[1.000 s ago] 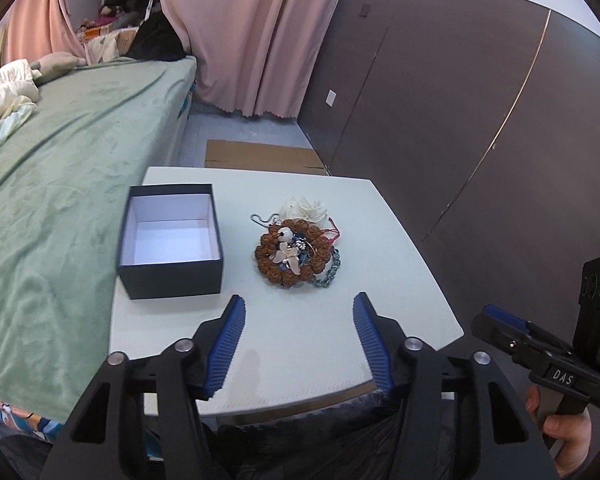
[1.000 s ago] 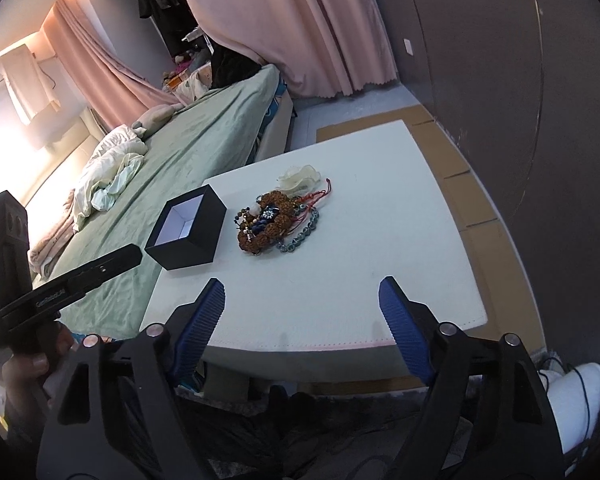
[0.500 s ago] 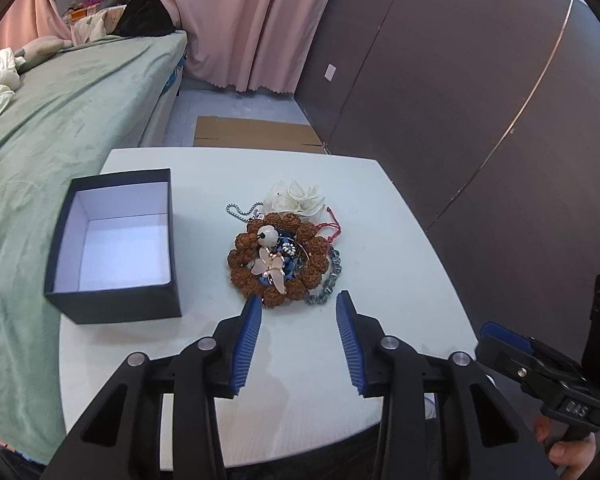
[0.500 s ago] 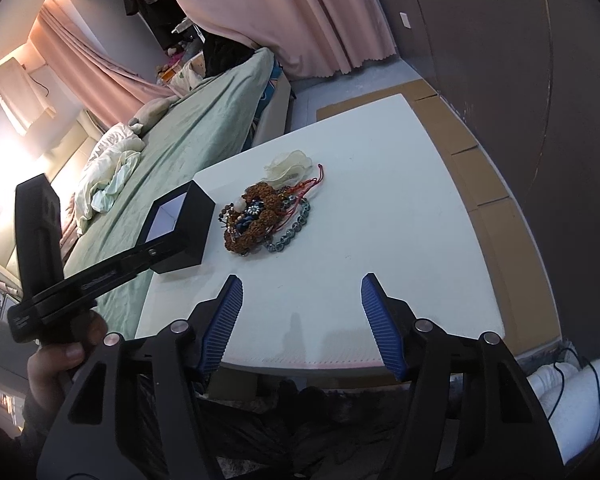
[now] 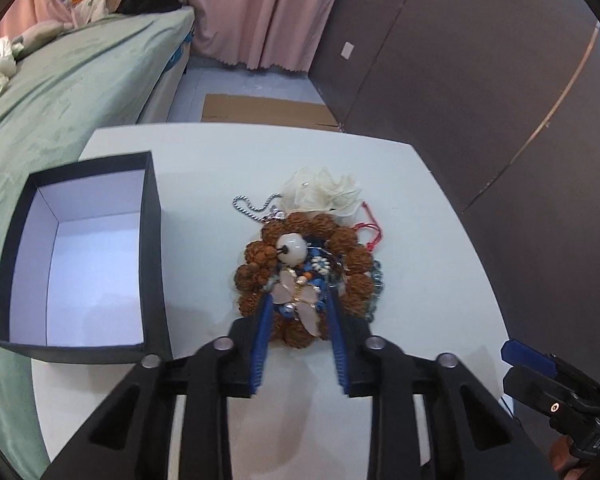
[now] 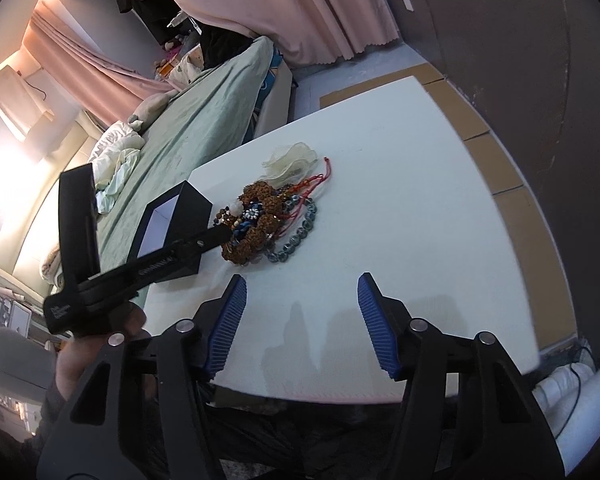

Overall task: Organize jewelry
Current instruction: 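Close the left gripper on the brown bead bracelet and lift it, then carry the brown bead bracelet into the black box and open the left gripper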

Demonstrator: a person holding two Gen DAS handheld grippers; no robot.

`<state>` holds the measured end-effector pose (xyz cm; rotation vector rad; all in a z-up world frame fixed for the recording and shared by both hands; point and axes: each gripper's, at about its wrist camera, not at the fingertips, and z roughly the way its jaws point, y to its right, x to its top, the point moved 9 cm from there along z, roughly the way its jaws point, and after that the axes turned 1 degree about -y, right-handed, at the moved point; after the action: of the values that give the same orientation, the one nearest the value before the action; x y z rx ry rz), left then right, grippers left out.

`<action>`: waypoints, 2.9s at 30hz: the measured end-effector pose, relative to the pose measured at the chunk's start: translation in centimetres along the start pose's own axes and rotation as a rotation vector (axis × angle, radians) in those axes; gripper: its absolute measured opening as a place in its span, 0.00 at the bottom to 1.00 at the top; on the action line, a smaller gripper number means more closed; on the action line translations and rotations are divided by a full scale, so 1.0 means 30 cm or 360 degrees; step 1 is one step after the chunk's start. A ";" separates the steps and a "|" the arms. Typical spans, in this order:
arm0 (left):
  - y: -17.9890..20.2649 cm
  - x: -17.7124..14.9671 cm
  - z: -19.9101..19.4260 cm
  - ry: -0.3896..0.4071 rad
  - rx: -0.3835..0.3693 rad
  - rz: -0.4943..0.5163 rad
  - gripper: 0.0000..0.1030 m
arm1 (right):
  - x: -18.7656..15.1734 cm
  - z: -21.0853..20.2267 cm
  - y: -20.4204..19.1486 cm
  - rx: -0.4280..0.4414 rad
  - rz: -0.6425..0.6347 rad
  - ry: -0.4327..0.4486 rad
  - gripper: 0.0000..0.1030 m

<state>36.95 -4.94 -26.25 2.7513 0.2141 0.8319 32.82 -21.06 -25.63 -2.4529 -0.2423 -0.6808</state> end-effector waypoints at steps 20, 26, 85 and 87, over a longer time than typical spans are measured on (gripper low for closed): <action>-0.097 0.037 -0.201 0.0152 -0.0086 -0.0145 0.00 | 0.109 0.268 -0.130 0.0216 0.0182 -0.0149 0.50; -0.112 0.040 -0.291 0.0219 -0.0088 -0.0160 0.00 | 0.121 0.333 -0.118 0.0143 0.0218 -0.0178 0.47; -0.455 0.105 -0.292 0.0216 -0.0267 -0.0496 0.58 | 0.231 0.255 -0.315 -0.0067 0.0080 -0.0143 0.19; -0.463 0.108 -0.330 0.0264 -0.0279 -0.0489 0.60 | 0.251 0.243 -0.374 -0.0048 0.0037 -0.0118 0.19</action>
<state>33.16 11.04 -20.61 2.4064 0.5517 0.9420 38.76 -7.53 -21.43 -2.5085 -0.2336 -0.5882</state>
